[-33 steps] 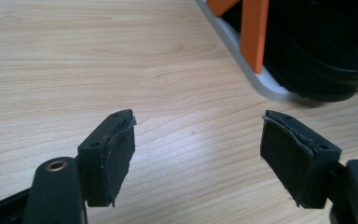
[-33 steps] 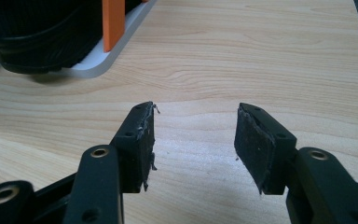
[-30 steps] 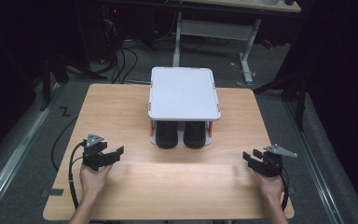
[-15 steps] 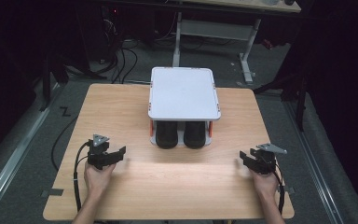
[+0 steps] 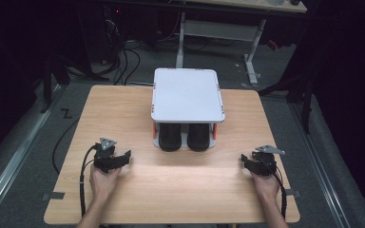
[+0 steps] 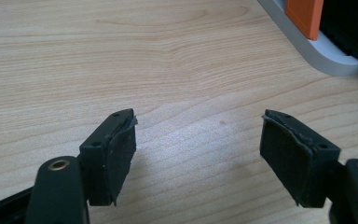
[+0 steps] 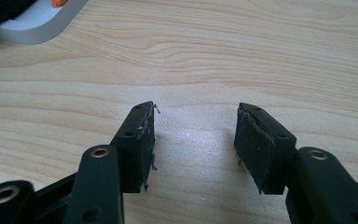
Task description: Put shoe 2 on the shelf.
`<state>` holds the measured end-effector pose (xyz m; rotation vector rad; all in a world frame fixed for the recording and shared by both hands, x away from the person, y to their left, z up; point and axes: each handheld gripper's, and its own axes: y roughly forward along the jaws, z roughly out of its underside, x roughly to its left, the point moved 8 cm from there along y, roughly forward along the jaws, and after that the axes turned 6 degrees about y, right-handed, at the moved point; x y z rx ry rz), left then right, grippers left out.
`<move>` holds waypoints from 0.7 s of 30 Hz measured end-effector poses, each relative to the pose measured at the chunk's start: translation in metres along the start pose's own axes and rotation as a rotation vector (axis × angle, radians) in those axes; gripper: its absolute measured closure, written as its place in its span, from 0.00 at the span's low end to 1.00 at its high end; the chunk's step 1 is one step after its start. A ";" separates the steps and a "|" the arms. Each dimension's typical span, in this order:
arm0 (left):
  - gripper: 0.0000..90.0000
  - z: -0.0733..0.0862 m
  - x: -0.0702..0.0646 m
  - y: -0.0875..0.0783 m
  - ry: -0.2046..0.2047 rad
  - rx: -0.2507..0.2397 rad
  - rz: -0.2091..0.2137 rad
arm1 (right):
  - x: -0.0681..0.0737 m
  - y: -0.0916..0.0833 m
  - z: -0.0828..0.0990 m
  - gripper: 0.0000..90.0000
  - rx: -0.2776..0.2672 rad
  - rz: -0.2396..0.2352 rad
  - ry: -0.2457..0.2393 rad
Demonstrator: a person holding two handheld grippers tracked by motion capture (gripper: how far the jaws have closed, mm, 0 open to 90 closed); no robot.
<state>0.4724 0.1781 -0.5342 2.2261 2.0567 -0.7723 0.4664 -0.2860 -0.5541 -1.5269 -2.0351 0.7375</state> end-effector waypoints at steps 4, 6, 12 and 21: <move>0.30 0.002 0.001 0.002 0.008 -0.005 -0.010 | 0.001 0.001 -0.001 0.53 -0.001 0.004 -0.003; 0.30 0.003 0.002 0.003 0.013 -0.001 -0.015 | 0.001 0.002 -0.002 0.52 -0.003 0.007 -0.002; 0.30 0.007 0.002 0.006 0.032 0.004 -0.030 | 0.000 0.004 -0.003 0.46 0.002 0.005 -0.002; 0.30 0.009 0.002 0.007 0.050 0.007 -0.049 | -0.001 0.005 -0.003 0.42 0.004 0.009 0.003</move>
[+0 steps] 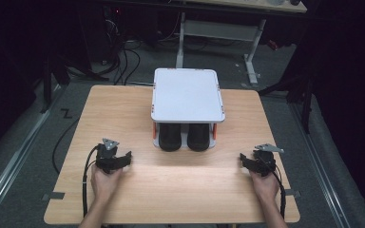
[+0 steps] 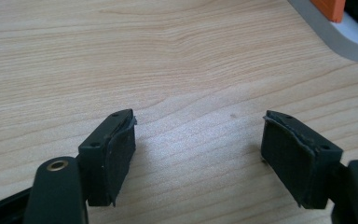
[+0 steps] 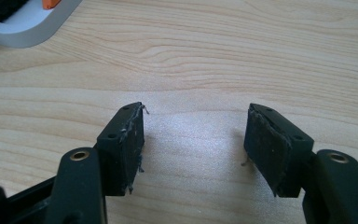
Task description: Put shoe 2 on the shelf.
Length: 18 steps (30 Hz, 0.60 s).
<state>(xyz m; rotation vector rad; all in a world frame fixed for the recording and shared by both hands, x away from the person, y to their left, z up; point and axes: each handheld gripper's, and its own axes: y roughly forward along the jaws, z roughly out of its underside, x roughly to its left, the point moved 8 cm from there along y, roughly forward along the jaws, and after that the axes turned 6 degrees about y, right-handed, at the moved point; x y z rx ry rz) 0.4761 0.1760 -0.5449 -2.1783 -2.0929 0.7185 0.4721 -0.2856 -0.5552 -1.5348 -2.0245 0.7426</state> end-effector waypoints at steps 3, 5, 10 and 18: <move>0.29 0.000 0.000 0.000 0.001 0.001 -0.003 | 0.000 0.000 0.000 0.42 0.000 0.000 0.001; 0.28 0.001 0.000 0.000 0.002 0.001 -0.004 | 0.000 -0.001 0.001 0.41 0.001 0.002 0.001; 0.28 0.001 0.000 0.000 0.001 0.002 -0.004 | 0.001 -0.001 0.001 0.41 0.001 0.002 -0.002; 0.28 0.001 0.000 0.000 0.000 0.002 -0.005 | 0.002 -0.001 0.002 0.40 0.001 0.001 -0.003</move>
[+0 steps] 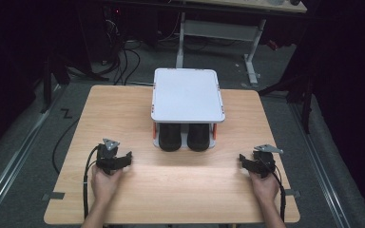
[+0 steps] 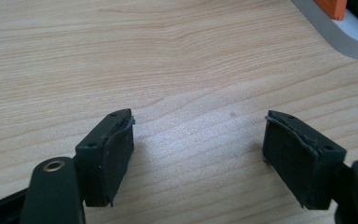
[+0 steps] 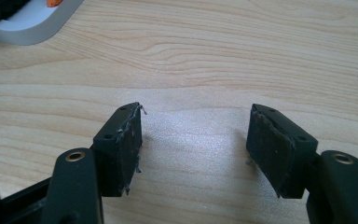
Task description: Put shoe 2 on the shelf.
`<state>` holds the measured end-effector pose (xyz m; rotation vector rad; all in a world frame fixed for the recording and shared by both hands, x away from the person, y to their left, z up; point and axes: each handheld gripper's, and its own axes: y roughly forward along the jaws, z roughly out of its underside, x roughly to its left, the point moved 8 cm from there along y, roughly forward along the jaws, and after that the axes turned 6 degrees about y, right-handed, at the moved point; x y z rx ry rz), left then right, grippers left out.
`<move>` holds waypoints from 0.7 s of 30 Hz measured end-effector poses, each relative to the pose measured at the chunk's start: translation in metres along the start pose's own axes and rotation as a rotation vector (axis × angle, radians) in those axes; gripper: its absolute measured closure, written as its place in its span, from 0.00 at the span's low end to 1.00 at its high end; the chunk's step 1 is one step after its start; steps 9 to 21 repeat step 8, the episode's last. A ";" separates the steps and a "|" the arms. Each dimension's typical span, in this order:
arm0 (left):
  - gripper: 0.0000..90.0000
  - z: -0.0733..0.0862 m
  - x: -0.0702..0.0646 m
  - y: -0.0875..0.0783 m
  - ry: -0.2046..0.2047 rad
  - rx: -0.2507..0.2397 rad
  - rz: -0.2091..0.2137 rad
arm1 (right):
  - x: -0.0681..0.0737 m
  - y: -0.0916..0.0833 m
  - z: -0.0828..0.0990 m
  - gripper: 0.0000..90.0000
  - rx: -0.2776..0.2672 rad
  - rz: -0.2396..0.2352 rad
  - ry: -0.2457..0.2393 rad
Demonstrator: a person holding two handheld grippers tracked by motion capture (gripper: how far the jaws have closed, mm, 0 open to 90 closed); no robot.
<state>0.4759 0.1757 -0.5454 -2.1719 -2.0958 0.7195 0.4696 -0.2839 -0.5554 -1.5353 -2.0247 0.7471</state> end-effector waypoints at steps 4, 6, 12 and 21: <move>0.28 0.000 0.000 0.000 0.000 0.000 -0.001 | 0.000 0.000 0.000 0.39 0.000 -0.001 -0.002; 0.28 0.000 0.000 0.000 -0.001 0.000 0.000 | 0.000 0.000 0.000 0.39 0.001 -0.001 -0.002; 0.28 0.000 0.000 0.000 -0.002 0.000 0.000 | 0.001 0.000 0.000 0.39 0.001 -0.002 -0.002; 0.28 0.000 0.000 0.000 -0.002 0.000 0.000 | 0.001 0.000 0.000 0.39 0.001 -0.002 -0.002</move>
